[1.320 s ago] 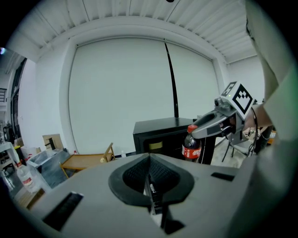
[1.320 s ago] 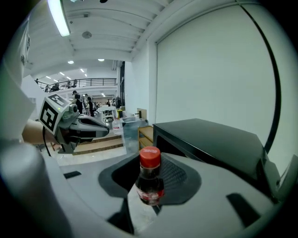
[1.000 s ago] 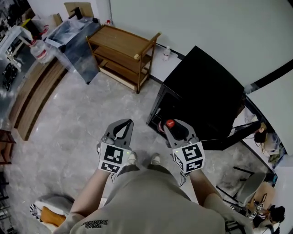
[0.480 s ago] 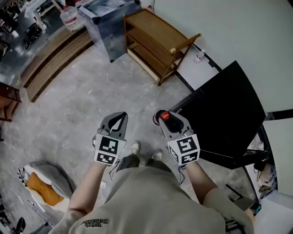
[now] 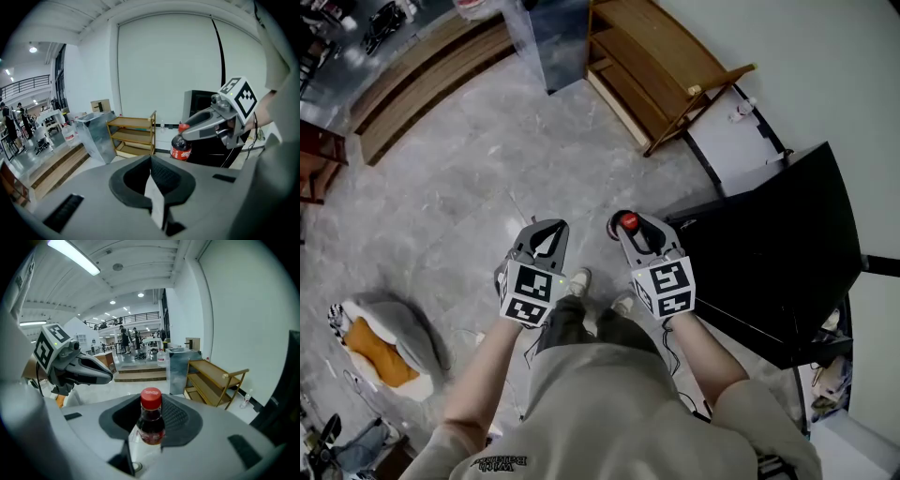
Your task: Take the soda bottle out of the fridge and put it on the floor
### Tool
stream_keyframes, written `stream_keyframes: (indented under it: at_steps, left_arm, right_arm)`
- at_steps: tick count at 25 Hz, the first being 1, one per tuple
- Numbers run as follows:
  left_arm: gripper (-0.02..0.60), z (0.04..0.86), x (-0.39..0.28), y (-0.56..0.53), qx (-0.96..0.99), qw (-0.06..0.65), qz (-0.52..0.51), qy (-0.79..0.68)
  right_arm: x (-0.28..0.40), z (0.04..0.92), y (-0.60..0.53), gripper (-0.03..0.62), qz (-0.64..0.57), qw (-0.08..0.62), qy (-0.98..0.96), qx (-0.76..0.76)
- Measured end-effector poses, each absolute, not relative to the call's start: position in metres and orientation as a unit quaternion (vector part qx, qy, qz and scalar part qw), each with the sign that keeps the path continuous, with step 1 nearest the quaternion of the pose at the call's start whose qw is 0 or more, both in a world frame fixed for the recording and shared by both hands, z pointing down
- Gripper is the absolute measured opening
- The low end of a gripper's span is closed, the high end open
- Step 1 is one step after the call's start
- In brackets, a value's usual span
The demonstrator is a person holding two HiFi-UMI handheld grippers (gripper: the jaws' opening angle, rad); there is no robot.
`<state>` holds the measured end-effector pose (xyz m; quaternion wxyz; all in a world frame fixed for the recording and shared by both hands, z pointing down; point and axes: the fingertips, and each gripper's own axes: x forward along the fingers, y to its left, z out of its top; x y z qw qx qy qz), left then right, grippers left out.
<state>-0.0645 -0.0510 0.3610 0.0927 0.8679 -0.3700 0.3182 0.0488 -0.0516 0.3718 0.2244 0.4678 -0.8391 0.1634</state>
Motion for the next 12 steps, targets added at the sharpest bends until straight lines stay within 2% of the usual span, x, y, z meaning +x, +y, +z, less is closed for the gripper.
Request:
stream_keyframes:
  at_steps: [12]
  left_arm:
    - [0.006, 0.488, -0.086, -0.070, 0.849, 0.167, 0.347, -0.362]
  right_arm:
    - [0.013, 0.506, -0.071, 0.110, 0.194, 0.290, -0.832, 0.432]
